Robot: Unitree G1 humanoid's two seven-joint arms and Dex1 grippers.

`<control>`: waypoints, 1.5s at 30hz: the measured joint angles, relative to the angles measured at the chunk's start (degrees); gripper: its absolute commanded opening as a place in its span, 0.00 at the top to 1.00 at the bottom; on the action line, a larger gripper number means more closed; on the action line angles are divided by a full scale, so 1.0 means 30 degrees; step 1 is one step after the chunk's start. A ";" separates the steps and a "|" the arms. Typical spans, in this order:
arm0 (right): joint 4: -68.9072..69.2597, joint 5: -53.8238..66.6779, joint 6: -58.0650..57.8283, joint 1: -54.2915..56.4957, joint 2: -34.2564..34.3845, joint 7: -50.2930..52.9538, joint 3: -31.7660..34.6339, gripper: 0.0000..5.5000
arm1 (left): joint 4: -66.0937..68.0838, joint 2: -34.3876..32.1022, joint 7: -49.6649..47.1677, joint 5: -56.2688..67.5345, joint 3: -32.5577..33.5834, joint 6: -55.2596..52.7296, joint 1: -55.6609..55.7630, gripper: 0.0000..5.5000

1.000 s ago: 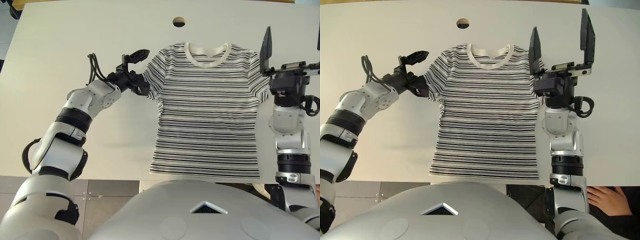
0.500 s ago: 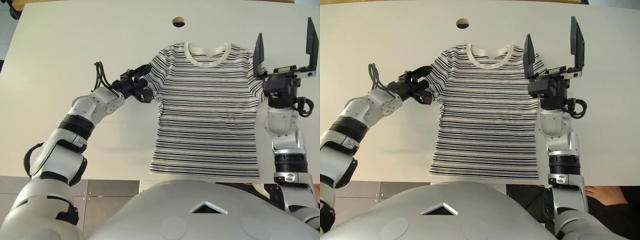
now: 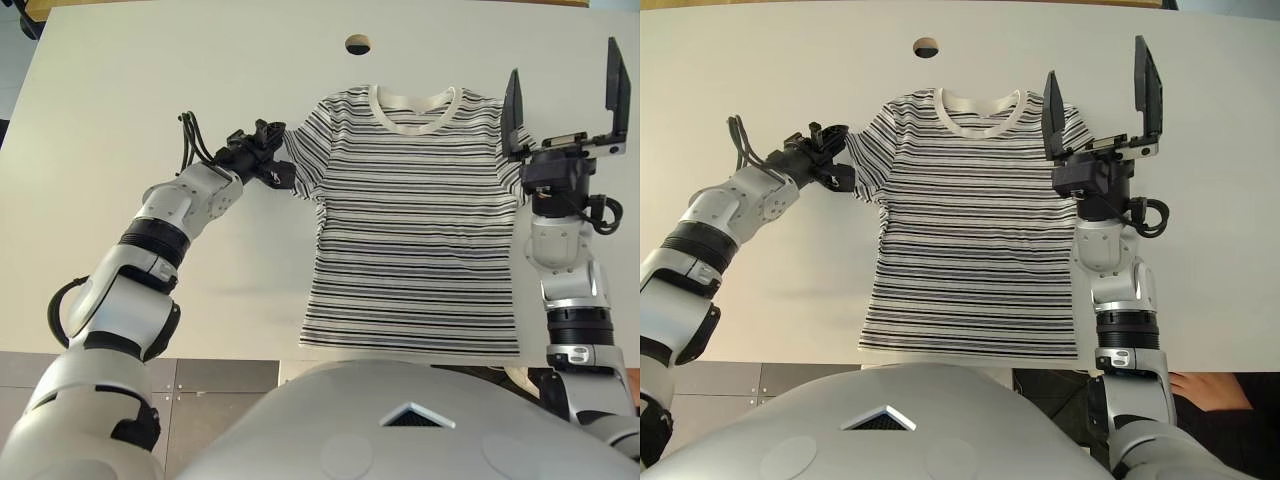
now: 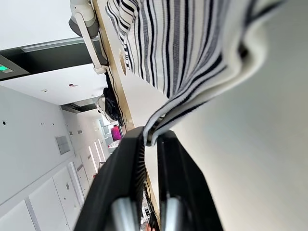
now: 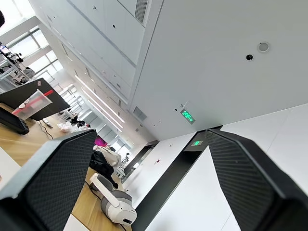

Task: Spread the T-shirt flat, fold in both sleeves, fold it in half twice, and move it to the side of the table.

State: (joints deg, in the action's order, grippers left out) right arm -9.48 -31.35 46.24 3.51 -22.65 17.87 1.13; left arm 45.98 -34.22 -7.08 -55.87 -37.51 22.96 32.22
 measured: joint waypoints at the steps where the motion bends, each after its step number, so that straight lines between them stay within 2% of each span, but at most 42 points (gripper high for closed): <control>1: 0.0000 0.0000 0.0000 -0.0011 -0.0001 0.0002 0.0000 0.23 | 0.0021 0.0030 0.0002 0.0001 -0.0093 0.0118 0.0045 0.98; 10: 0.0039 0.0007 0.0013 -0.0052 -0.0020 0.0011 0.0001 0.23 | 0.0080 -0.0093 -0.0048 0.0042 -0.0373 0.0650 0.0181 0.98; 14: 0.0039 0.0007 0.0012 -0.0052 -0.0017 0.0023 0.0001 0.23 | -0.0334 -0.0105 -0.1238 0.0570 0.0210 0.0279 -0.0340 0.98; 20: -0.0086 0.0009 0.0014 -0.0051 -0.0011 0.0180 0.0001 0.23 | -0.1052 0.1569 -0.4839 0.2058 0.1924 -0.0192 -0.1418 0.98; 29: -0.0426 -0.0016 0.0013 -0.0050 -0.0017 0.0269 0.0002 0.23 | -0.2177 0.2783 -0.4919 0.2035 0.1783 0.1024 -0.1495 0.98; 33: -0.0677 -0.0036 -0.0003 -0.0035 -0.0013 0.0444 0.0000 0.23 | -0.2170 0.4069 -0.4541 0.1638 0.0697 0.1404 -0.1226 0.98; 39: -0.1029 -0.0172 -0.0020 -0.0001 -0.0011 0.0612 -0.0073 0.23 | -0.1084 0.5613 -0.4293 0.0994 -0.0425 0.1469 -0.0263 0.83; 45: -0.1185 -0.0396 -0.0098 0.0003 -0.0101 0.0728 -0.0056 0.23 | -0.0785 0.5599 -0.4290 0.1345 -0.0115 0.1439 -0.0252 0.65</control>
State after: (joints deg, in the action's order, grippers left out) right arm -13.03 -32.54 45.95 3.52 -22.95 20.05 0.97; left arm 43.63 -17.43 -19.94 -51.84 -37.85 27.28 31.46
